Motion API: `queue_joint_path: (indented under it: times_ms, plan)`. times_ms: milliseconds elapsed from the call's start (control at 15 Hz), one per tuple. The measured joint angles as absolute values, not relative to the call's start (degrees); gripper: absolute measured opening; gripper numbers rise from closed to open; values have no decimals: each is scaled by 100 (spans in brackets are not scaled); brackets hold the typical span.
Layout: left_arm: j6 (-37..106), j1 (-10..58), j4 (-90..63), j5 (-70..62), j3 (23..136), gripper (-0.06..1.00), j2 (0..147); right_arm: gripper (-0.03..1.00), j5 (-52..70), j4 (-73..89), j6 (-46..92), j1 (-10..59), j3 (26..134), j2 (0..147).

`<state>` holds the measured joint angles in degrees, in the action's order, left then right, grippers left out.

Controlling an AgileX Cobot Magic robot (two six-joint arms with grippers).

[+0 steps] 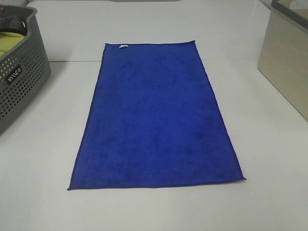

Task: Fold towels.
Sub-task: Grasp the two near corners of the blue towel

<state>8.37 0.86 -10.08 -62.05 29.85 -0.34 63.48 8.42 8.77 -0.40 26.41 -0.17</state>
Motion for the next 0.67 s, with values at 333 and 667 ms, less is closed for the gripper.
queue_joint_path:
  times_ms: [333, 667]
  plan:
    - [837, 86, -1008, -6205, 2985, 57, -34, 77, 6348, 842, 877, -40, 2641, -17]
    - [837, 86, -1008, -6205, 2985, 57, -34, 77, 6348, 842, 877, -40, 2641, -17]
